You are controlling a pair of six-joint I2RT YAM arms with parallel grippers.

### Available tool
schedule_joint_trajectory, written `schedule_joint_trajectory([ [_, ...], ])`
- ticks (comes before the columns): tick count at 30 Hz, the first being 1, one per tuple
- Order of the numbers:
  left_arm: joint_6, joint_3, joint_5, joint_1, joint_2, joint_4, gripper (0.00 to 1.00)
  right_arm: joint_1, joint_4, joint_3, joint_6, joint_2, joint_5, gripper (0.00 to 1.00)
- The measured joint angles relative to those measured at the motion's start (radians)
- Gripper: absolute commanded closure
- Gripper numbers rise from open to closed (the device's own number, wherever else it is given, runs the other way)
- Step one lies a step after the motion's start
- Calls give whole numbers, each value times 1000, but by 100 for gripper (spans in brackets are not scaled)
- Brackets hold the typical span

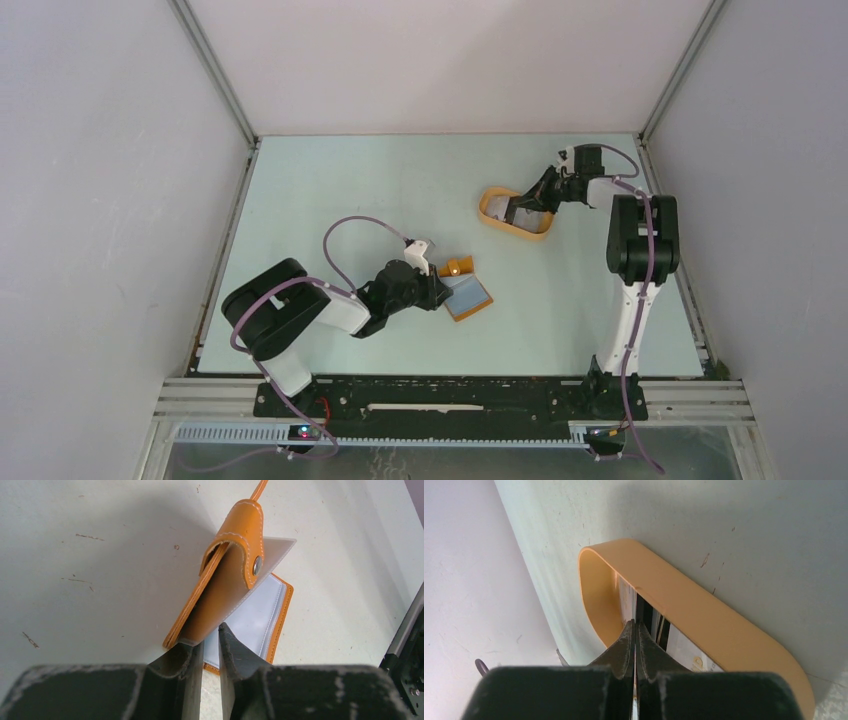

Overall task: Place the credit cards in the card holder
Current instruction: Pick up the credit card from the storage box.

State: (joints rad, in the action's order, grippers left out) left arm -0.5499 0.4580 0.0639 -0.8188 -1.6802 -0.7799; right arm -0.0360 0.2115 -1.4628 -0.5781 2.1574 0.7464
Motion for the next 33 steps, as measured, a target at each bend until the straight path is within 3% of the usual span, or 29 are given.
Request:
schedule_joint_trajectory([
  [15, 1, 0, 0, 0, 0, 4, 79, -17, 77, 77, 193, -242, -37, 100],
  [23, 6, 0, 4, 0, 0, 4, 79, -17, 124, 195, 413, -439, 28, 100],
  [29, 8, 0, 34, 3, 0, 2, 79, 39, 179, 266, 740, -676, 188, 100],
  [33, 8, 0, 69, 11, 0, -3, 78, 136, 409, 269, 1227, -754, 336, 100],
])
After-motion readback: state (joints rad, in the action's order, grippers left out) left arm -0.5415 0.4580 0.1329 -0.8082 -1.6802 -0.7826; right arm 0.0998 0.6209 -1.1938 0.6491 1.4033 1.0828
